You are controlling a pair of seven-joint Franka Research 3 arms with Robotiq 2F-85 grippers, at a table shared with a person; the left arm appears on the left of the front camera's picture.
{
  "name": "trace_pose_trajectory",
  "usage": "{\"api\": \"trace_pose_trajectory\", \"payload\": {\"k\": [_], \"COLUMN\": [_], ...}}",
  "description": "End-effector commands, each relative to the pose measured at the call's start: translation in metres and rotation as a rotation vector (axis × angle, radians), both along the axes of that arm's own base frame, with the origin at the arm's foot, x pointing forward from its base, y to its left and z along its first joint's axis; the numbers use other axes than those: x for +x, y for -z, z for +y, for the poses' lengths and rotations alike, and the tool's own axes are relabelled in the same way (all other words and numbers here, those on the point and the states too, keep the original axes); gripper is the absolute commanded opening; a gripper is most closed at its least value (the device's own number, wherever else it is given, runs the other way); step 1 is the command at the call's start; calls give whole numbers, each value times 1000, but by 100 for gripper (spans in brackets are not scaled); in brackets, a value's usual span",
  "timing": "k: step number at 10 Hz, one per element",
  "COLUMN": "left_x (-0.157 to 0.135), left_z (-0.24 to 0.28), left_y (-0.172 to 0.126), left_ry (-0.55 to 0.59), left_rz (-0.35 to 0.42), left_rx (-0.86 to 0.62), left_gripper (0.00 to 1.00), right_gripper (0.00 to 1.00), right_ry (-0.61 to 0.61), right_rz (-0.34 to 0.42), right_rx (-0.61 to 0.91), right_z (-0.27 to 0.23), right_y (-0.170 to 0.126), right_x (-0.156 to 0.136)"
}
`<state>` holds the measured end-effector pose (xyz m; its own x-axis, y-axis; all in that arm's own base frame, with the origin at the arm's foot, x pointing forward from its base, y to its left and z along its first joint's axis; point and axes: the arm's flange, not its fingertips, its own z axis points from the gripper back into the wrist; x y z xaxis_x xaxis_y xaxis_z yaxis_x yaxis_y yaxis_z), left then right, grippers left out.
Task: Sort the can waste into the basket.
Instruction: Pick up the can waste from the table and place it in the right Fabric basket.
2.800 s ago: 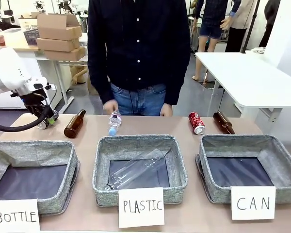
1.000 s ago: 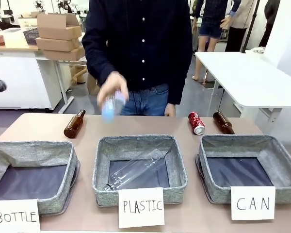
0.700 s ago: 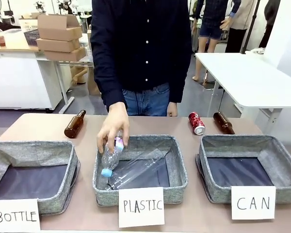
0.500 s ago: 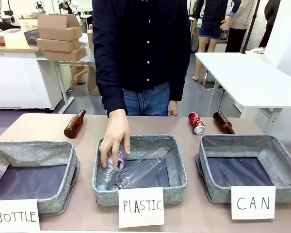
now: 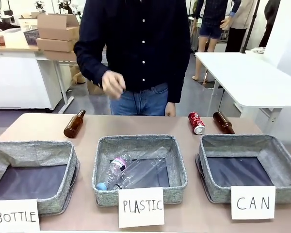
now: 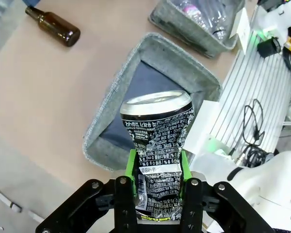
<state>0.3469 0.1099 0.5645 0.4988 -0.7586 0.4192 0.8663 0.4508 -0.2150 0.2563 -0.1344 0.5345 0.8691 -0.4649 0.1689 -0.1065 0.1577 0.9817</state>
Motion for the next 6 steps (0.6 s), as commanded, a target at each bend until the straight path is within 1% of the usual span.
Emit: {"api": "trace_pose_trajectory", "payload": {"k": [1, 2, 3, 4, 5, 6], "left_x": [1, -6, -9, -8, -4, -3], "left_z": [0, -52, -125, -191, -253, -306], "left_y": [1, -11, -26, -35, -41, -43], "left_ry": [0, 84, 247, 436, 548, 649], "left_rz": [2, -80, -183, -237, -293, -332], "left_rx": [0, -13, 44, 78, 104, 103], "left_gripper": [37, 37, 37, 37, 37, 37], "right_gripper": [100, 100, 100, 100, 100, 100], "right_ry": [1, 1, 1, 1, 1, 1], "right_rz": [-37, -37, -37, -37, -37, -37], "right_rx": [10, 10, 10, 10, 10, 10], "right_z": [0, 0, 0, 0, 0, 0], "right_y": [-2, -2, -2, -2, -2, -2], "right_x": [3, 3, 3, 3, 3, 3]}}
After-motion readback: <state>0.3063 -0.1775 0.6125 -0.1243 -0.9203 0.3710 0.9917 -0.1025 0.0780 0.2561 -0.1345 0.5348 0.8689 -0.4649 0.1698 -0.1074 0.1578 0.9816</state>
